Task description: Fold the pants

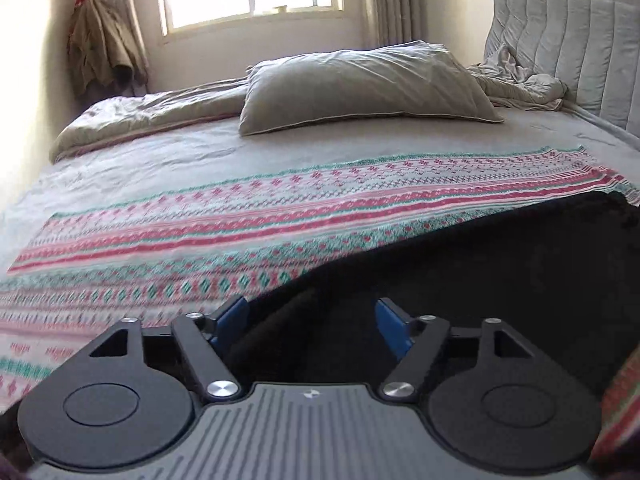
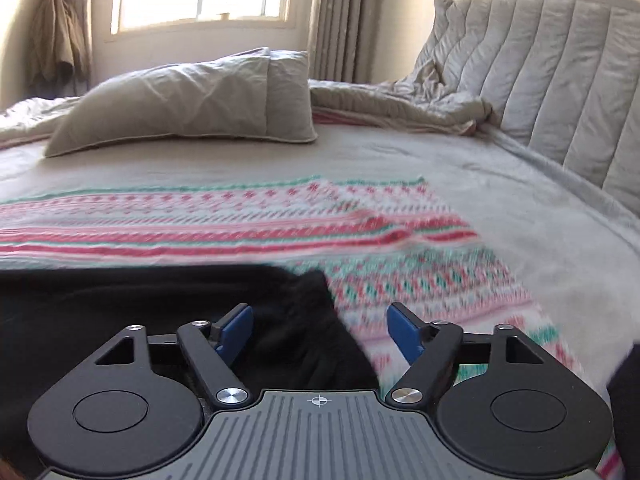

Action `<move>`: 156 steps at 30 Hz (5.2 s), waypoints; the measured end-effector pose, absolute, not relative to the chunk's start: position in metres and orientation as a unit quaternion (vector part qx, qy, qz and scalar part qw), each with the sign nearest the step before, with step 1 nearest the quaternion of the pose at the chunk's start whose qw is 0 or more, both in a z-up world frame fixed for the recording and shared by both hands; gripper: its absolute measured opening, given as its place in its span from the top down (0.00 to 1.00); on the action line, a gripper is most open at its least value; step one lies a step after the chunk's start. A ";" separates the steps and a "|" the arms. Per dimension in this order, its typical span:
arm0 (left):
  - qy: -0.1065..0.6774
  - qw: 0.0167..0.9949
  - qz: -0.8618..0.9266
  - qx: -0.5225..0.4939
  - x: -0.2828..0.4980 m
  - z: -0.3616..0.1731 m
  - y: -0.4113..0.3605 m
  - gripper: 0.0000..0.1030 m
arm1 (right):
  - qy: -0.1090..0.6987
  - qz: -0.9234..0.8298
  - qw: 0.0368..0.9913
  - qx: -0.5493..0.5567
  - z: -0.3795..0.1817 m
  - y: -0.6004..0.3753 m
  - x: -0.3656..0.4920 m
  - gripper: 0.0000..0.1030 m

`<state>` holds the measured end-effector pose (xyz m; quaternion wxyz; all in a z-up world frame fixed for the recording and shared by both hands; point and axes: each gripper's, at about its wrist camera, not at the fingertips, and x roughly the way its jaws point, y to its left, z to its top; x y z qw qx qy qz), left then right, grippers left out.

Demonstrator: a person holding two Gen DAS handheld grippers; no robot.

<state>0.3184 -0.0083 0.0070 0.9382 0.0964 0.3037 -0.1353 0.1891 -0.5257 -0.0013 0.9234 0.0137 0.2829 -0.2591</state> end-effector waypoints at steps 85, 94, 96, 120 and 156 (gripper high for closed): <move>0.258 0.964 -0.014 0.070 0.162 0.089 0.179 0.97 | 0.260 0.058 0.942 -0.202 0.075 -0.218 0.185 0.98; 0.319 0.946 -0.054 0.017 0.051 0.048 0.198 0.97 | 0.264 0.071 0.935 -0.224 0.056 -0.194 0.045 0.98; 0.343 0.937 -0.058 0.001 0.043 0.031 0.202 0.97 | 0.277 0.076 0.932 -0.219 0.046 -0.190 0.025 0.98; 0.317 0.901 -0.006 -0.296 0.033 -0.011 0.272 0.66 | 0.320 0.015 0.946 0.047 0.017 -0.250 0.017 0.37; 0.401 0.903 0.132 -0.076 0.063 -0.013 0.262 0.95 | 0.408 -0.119 0.905 -0.014 -0.029 -0.275 -0.042 0.99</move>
